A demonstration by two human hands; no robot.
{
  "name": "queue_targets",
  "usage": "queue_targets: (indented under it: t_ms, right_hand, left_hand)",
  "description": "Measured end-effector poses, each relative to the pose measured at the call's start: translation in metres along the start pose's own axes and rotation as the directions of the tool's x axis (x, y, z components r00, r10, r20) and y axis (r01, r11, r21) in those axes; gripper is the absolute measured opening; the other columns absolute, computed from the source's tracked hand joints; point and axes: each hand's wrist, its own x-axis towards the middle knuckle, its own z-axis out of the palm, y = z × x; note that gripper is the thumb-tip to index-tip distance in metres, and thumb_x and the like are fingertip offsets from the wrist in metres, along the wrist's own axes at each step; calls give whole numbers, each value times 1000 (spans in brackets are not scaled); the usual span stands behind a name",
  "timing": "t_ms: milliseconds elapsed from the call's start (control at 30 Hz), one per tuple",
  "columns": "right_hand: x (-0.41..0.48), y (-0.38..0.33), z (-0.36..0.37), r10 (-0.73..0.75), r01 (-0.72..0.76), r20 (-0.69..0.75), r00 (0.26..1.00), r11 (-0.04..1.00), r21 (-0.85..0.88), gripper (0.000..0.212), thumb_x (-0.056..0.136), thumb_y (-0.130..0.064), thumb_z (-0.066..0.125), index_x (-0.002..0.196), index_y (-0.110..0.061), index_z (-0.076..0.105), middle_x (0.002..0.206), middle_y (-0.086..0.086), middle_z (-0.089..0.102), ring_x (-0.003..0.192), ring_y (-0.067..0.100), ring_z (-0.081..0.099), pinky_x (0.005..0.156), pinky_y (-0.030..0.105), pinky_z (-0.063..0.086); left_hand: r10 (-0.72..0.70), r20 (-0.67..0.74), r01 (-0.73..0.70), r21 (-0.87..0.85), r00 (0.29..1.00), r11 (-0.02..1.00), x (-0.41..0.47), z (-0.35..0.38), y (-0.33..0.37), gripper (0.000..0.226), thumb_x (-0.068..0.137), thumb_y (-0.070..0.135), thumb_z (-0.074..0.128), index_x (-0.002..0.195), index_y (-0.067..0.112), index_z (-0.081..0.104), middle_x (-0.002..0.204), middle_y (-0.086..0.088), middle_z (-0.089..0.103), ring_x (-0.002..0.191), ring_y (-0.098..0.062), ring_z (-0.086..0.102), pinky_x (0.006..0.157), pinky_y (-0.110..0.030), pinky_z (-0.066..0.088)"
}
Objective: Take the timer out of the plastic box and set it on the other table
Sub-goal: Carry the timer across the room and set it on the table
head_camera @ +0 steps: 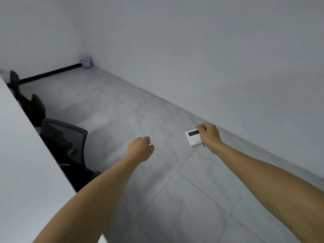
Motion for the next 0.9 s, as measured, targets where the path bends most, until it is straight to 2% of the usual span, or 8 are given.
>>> queue_targets:
  t_ms: [233,333,500,700,900]
  right_hand:
    - [119,-53,102,-108,118,205,973,992,-37,22,93,-20,50,90,-11,70,81,6,67,69,27,64,53,29,45]
    - [157,-76,148,-142,158,260,955,987,-40,22,92,-20,50,90,-10,70,81,6,68,73,29,65,56,32,47]
    - [230,-130,214,-187,209,297,936,977,-44,22,92,-20,51,90,-10,70,82,7,68,74,29,65,54,29,45]
    - [323,-215,286,-215,235,306,927,971,-32,23,94,-22,50,92,-10,70,85,7,69,73,28,65,53,29,45]
    - [402,-264,377,-231,261,359,904,965,-38,23,93,-21,50,91,-9,70,85,8,69,79,32,67,59,36,51]
  left_hand:
    - [-241,-7,241,-40,970,970,88,-15,-65,34,96,34,45,118,11,57,118,-13,63,105,-34,60,81,-36,47]
    - [-296,-2,295,-44,955,954,130,-22,-98,32,96,34,46,115,11,58,113,-12,64,100,-33,61,78,-34,47]
    - [-340,-10,338,-81,940,937,218,-53,-151,31,96,34,45,111,10,58,107,-11,64,90,-31,60,74,-35,48]
    - [-368,-66,361,-107,927,927,320,-110,-203,31,95,33,47,113,10,59,113,-13,64,100,-34,61,79,-36,48]
    - [-410,-66,404,-90,910,910,413,-131,-262,32,95,34,46,115,11,58,116,-13,63,103,-35,61,81,-36,48]
